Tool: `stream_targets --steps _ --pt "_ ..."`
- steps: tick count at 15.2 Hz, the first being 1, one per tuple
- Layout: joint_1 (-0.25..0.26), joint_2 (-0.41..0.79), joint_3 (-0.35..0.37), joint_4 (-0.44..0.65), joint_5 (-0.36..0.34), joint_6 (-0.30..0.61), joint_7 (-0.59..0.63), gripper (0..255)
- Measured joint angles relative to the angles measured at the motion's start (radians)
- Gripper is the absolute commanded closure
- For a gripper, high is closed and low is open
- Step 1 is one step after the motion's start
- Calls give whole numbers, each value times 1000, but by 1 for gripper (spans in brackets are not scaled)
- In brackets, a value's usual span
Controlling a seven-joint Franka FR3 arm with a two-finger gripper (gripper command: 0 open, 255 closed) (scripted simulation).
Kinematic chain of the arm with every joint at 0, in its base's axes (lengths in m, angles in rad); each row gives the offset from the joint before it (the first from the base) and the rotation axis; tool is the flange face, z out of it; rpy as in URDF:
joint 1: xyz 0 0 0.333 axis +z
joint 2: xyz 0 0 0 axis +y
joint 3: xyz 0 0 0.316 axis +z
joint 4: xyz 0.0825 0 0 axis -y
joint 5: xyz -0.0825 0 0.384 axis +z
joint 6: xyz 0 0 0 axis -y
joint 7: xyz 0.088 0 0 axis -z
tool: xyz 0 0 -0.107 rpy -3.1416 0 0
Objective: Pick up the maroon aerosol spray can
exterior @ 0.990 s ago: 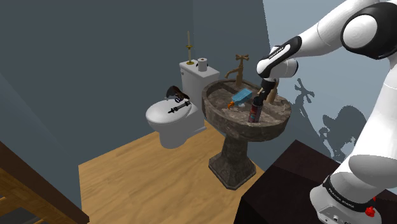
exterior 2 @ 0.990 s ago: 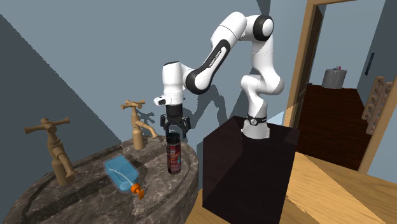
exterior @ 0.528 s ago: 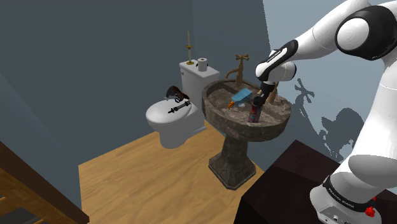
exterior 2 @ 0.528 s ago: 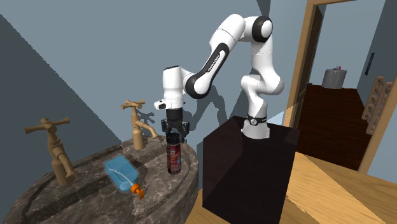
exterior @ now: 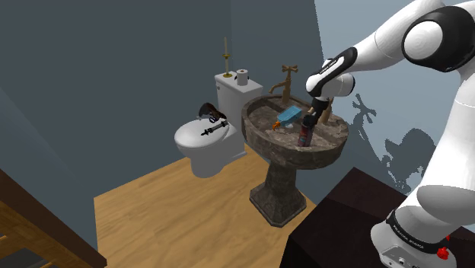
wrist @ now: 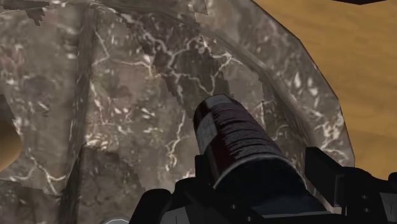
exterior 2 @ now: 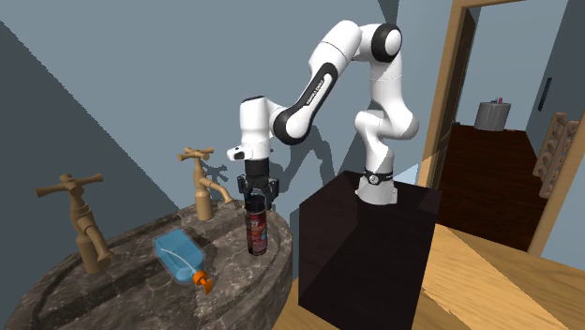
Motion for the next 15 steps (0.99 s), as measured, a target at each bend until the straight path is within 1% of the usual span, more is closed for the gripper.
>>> stream_targets --steps 15 --pt "17 -131 -27 44 -88 -163 66 255"
